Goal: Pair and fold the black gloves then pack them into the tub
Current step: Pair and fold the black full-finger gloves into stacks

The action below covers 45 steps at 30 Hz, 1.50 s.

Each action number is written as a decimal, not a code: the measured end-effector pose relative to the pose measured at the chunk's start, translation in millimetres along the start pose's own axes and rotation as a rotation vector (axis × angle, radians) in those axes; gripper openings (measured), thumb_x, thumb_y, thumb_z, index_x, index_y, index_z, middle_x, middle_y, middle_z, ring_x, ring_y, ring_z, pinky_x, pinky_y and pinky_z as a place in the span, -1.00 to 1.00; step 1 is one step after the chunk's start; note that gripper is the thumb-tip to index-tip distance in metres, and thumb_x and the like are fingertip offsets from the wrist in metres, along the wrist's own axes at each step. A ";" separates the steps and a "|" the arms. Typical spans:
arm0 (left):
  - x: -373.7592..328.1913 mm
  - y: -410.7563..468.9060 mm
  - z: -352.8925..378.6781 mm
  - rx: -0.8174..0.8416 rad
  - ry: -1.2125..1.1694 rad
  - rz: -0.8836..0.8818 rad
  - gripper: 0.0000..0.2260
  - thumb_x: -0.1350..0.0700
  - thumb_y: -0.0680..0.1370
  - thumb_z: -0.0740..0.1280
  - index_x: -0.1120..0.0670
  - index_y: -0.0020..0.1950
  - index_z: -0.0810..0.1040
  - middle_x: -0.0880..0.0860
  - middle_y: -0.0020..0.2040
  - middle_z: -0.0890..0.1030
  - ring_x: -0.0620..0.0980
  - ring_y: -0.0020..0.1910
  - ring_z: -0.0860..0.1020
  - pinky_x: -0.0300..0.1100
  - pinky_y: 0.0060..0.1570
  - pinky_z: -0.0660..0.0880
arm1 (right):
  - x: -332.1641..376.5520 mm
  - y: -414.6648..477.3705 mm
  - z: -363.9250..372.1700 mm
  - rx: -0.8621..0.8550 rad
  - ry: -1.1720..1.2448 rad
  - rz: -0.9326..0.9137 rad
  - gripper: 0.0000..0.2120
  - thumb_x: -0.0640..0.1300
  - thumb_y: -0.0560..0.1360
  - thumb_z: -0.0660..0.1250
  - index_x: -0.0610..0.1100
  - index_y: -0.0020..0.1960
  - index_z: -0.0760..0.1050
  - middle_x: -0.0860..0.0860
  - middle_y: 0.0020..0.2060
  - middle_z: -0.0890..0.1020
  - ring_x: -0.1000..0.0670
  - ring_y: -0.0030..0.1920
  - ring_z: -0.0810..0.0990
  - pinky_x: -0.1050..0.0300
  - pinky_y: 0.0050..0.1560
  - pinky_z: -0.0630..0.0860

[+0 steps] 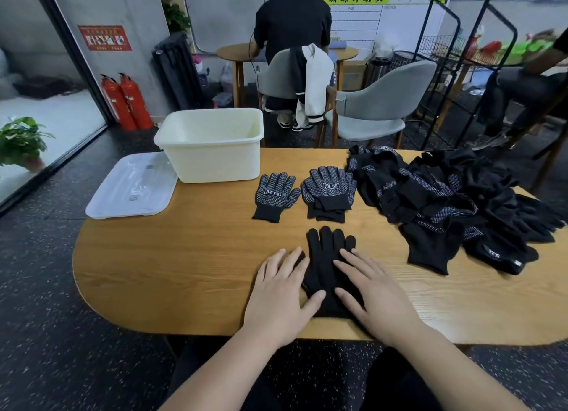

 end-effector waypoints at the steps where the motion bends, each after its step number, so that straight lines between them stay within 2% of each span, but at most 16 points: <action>1: -0.6 0.8 1.1 0.012 0.008 0.004 -0.31 -0.42 0.66 -0.04 -0.13 0.72 0.08 -0.18 0.73 -0.09 -0.06 0.69 -0.19 0.05 0.68 -0.10 | -0.6 -3.3 3.1 0.016 -0.041 -0.007 -0.42 0.32 0.68 0.05 0.11 0.63 0.29 0.19 0.66 0.15 0.14 0.68 -0.03 -0.07 0.65 0.13; 3: -0.6 0.5 0.4 0.005 0.001 0.013 -0.32 -0.41 0.67 -0.04 -0.13 0.73 0.03 -0.17 0.73 -0.13 -0.07 0.69 -0.24 0.04 0.68 -0.12 | 1.2 -5.2 -2.4 -0.031 -0.027 -0.001 -0.43 0.29 0.70 0.10 0.10 0.65 0.26 0.18 0.67 0.14 0.12 0.68 -0.05 0.00 0.66 0.09; 4: -0.1 -0.7 -2.3 -0.021 -0.026 0.019 -0.34 -0.39 0.68 -0.03 -0.14 0.73 0.06 -0.18 0.72 -0.11 -0.11 0.69 -0.24 0.03 0.68 -0.09 | 2.4 -5.9 -9.2 -0.074 0.013 0.008 -0.44 0.25 0.69 0.18 0.09 0.62 0.31 0.18 0.66 0.18 0.10 0.68 0.02 0.03 0.64 0.13; 6: 0.3 -4.9 -10.1 -0.095 -0.132 0.052 -0.44 -0.34 0.69 0.07 -0.18 0.67 0.24 -0.26 0.69 0.05 -0.19 0.67 -0.13 -0.02 0.66 0.01 | 6.1 -9.8 -22.2 -0.161 0.072 -0.012 -0.54 0.17 0.65 0.33 0.05 0.50 0.49 0.17 0.57 0.36 0.04 0.60 0.25 0.04 0.56 0.30; 8: -0.4 -9.1 -12.0 -0.118 -0.228 0.099 -0.56 -0.30 0.67 0.19 -0.22 0.53 0.44 -0.35 0.58 0.24 -0.26 0.63 0.01 -0.07 0.62 0.08 | 12.2 -16.8 -27.6 -0.211 0.085 -0.090 -0.71 0.10 0.62 0.41 0.04 0.29 0.64 0.17 0.38 0.53 0.01 0.40 0.46 -0.02 0.37 0.49; 10: -3.2 -10.0 -8.8 -0.098 -0.237 0.127 -0.63 -0.30 0.65 0.23 -0.25 0.41 0.54 -0.38 0.48 0.34 -0.29 0.58 0.11 -0.07 0.59 0.11 | 15.1 -20.7 -24.9 -0.215 0.076 -0.140 -0.83 0.08 0.61 0.43 0.05 0.14 0.69 0.19 0.22 0.60 0.01 0.25 0.52 -0.04 0.18 0.54; 16: -6.0 -8.4 -9.4 -0.124 -0.184 0.122 -0.65 -0.26 0.69 0.18 -0.23 0.42 0.54 -0.34 0.47 0.38 -0.27 0.57 0.16 -0.13 0.59 0.08 | 14.0 -20.6 -24.3 -0.233 0.075 -0.134 -0.84 0.08 0.62 0.42 0.08 0.15 0.70 0.26 0.20 0.62 0.05 0.27 0.51 -0.04 0.16 0.53; 20: -3.6 -9.5 -8.9 -0.144 -0.215 0.118 -0.67 -0.25 0.68 0.21 -0.25 0.41 0.55 -0.33 0.47 0.38 -0.28 0.57 0.17 -0.16 0.59 0.07 | 21.0 -25.3 -23.2 -0.188 0.094 -0.190 -0.75 0.23 0.56 0.47 0.11 0.13 0.70 0.30 0.19 0.60 0.09 0.31 0.50 -0.02 0.19 0.52; 23: -0.7 -10.1 -10.5 -0.177 -0.261 0.119 -0.73 -0.20 0.67 0.28 -0.25 0.33 0.61 -0.32 0.43 0.42 -0.28 0.55 0.20 -0.15 0.57 0.10 | 14.5 -20.9 -16.5 -0.169 0.124 -0.159 -0.71 0.27 0.53 0.49 0.14 0.13 0.71 0.34 0.19 0.60 0.11 0.32 0.50 -0.01 0.20 0.53; 26: -0.1 -10.5 -11.7 -0.202 -0.281 0.136 -0.77 -0.18 0.66 0.30 -0.22 0.24 0.67 -0.33 0.38 0.46 -0.28 0.54 0.23 -0.11 0.55 0.16 | 9.6 -19.7 -14.8 -0.201 0.127 -0.150 -0.77 0.21 0.56 0.49 0.11 0.10 0.73 0.32 0.16 0.64 0.10 0.27 0.53 -0.01 0.18 0.55; 30: -3.3 -12.1 -12.2 -0.193 -0.285 0.150 -0.69 -0.26 0.68 0.22 -0.20 0.25 0.67 -0.33 0.37 0.48 -0.25 0.55 0.23 -0.09 0.54 0.17 | 8.2 -20.3 -18.3 -0.251 0.118 -0.122 -0.86 0.08 0.59 0.48 0.04 0.04 0.72 0.27 0.08 0.68 0.09 0.17 0.57 0.02 0.13 0.57; 35: -10.5 -13.7 -12.6 -0.127 -0.260 0.187 -0.54 -0.41 0.61 0.24 -0.21 0.38 0.59 -0.38 0.43 0.42 -0.28 0.57 0.15 -0.22 0.56 0.01 | -1.2 -23.0 -25.9 -0.278 0.199 -0.015 -0.80 0.08 0.64 0.36 -0.02 0.09 0.67 0.15 -0.01 0.60 0.11 0.06 0.58 0.06 0.06 0.59; 37: -11.7 -14.4 -13.6 -0.162 -0.253 0.208 -0.62 -0.32 0.62 0.31 -0.19 0.36 0.61 -0.37 0.40 0.46 -0.30 0.53 0.21 -0.17 0.55 0.11 | -0.3 -25.5 -30.3 -0.274 0.242 -0.006 -0.77 0.11 0.67 0.32 -0.01 0.10 0.65 0.16 0.00 0.56 0.13 0.04 0.58 0.07 0.05 0.60; 40: -8.1 -16.0 -18.3 -0.260 -0.280 0.215 -0.78 -0.15 0.65 0.36 -0.13 0.22 0.69 -0.31 0.25 0.60 -0.29 0.40 0.39 -0.09 0.44 0.33 | 6.9 -27.3 -32.4 -0.223 0.267 -0.036 -0.68 0.25 0.64 0.31 0.04 0.18 0.62 0.22 0.05 0.55 0.18 0.10 0.57 0.18 0.12 0.56; 43: -3.0 -16.6 -22.5 -0.293 -0.310 0.161 -0.75 -0.17 0.65 0.32 -0.11 0.20 0.68 -0.27 0.16 0.61 -0.25 0.28 0.45 -0.11 0.36 0.39 | 8.9 -24.0 -28.2 -0.166 0.256 -0.038 -0.60 0.28 0.54 0.44 0.10 0.27 0.58 0.32 0.09 0.54 0.24 0.17 0.52 0.32 0.16 0.47; 45: 2.7 -16.5 -22.3 -0.270 -0.345 0.095 -0.69 -0.24 0.65 0.27 -0.12 0.22 0.68 -0.23 0.13 0.59 -0.19 0.20 0.46 -0.15 0.30 0.42 | 6.5 -21.6 -31.8 -0.195 0.295 -0.020 -0.75 0.17 0.54 0.46 0.14 0.17 0.60 0.37 0.00 0.55 0.27 0.09 0.55 0.34 0.06 0.49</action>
Point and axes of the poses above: each hand's wrist, its own y-axis towards the middle knuckle, its own z-axis out of the palm, x = y × z, the point moved 10 cm from there along y, towards the middle knuckle
